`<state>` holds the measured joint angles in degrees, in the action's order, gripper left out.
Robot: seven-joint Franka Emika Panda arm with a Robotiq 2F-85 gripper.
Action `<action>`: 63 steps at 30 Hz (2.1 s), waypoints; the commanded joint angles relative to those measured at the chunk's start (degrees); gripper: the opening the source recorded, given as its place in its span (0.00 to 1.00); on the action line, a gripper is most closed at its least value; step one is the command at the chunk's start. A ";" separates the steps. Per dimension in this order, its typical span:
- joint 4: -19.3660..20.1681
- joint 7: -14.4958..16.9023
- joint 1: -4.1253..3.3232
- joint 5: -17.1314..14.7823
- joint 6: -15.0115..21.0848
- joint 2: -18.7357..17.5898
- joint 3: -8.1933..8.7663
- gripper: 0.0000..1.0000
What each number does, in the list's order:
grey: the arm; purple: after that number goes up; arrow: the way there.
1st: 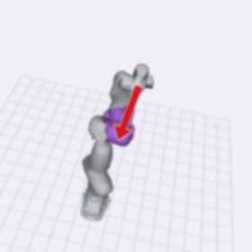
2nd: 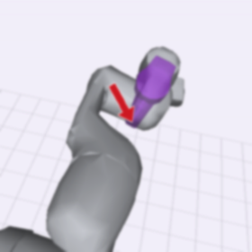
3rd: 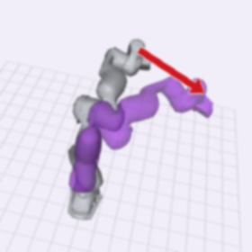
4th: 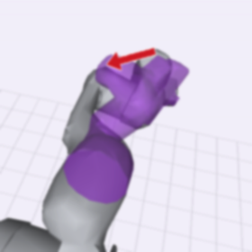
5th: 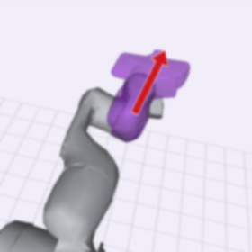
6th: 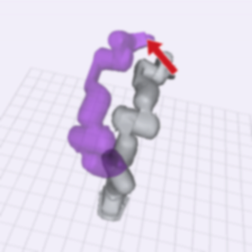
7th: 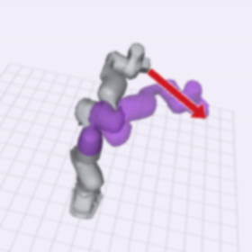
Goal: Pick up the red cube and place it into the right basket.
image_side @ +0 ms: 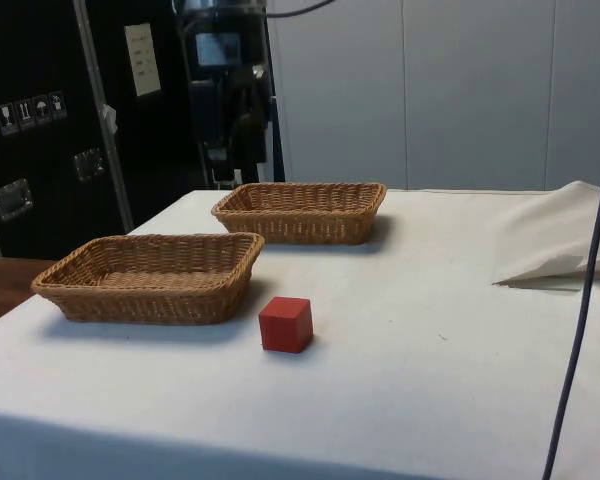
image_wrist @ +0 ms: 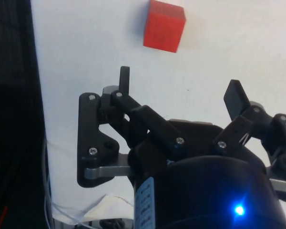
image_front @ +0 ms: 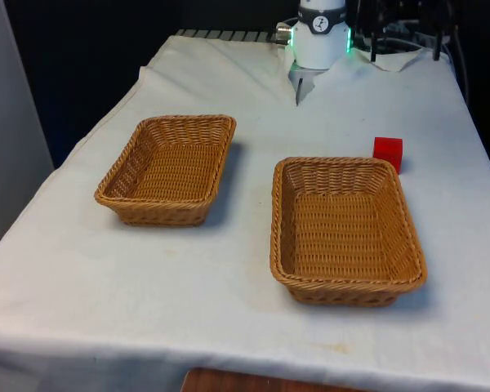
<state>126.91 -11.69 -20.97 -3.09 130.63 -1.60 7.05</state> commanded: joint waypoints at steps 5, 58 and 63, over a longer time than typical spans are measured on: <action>0.74 0.52 -0.17 -2.06 2.81 -1.83 -1.20 1.00; 7.56 0.11 0.17 -4.98 20.91 -14.50 -3.50 1.00; 7.28 -0.11 0.29 -4.87 20.91 -15.18 -3.50 1.00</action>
<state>134.19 -11.92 -20.80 -7.73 151.15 -16.67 3.61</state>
